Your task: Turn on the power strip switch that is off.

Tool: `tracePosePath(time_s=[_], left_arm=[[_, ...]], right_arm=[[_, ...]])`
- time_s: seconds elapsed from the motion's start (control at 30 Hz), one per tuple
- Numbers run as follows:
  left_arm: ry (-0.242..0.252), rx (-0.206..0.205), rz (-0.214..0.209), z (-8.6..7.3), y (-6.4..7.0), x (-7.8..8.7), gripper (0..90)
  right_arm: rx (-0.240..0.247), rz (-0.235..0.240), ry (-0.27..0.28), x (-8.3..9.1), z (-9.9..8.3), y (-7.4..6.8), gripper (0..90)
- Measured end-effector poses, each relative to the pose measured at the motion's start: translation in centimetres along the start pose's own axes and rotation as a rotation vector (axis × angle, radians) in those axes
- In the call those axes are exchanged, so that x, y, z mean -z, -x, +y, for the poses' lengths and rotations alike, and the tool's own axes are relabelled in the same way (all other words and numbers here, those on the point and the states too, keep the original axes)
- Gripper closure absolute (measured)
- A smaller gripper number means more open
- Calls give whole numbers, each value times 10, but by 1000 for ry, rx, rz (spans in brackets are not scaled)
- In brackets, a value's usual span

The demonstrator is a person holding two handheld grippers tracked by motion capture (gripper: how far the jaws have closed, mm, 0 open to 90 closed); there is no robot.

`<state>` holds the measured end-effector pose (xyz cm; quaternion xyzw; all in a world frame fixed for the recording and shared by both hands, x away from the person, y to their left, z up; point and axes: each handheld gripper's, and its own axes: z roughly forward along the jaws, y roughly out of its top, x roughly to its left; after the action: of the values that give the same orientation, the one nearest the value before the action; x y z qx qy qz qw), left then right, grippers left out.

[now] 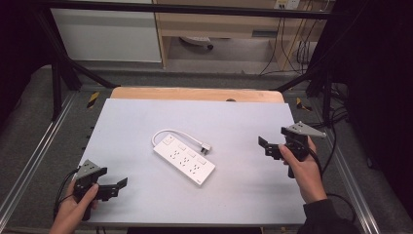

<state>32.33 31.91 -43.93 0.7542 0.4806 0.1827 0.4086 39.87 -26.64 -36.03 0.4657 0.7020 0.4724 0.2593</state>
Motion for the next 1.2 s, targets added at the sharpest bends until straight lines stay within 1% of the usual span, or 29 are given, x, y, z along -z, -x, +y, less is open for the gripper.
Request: tracePosePath(time_s=[0.1,0.2,0.3,0.37,0.5,0.73,0.87,0.97,1.07,1.1,1.2], left_arm=[[2,0,-2,0,0,0,74],[1,-3,-1,0,0,0,74],[1,-2,-1,0,0,0,74],[1,-1,-1,0,0,0,74],[0,-2,0,0,1,0,74],[-2,-1,1,0,1,-1,74],[-3,-3,1,0,1,-1,74],[-3,-3,0,0,1,-1,74],[-3,-3,0,0,1,-1,74],[-4,-4,1,0,1,-1,74],[-4,-5,0,0,1,-1,74]], right_arm=[[-3,-19,-7,2,-8,5,37],[-21,-26,-11,4,-17,8,38],[-31,-25,-18,5,-26,11,38],[-43,-18,-12,5,-34,11,37],[-33,-33,-37,2,-52,13,41],[-46,-25,-64,-1,-71,13,40],[-44,-20,-85,-3,-81,11,40],[-31,-24,-103,-6,-85,6,49],[1,-6,-125,-9,-88,-1,44],[3,4,-132,-11,-89,-4,42],[14,12,-154,-16,-91,-9,37]])
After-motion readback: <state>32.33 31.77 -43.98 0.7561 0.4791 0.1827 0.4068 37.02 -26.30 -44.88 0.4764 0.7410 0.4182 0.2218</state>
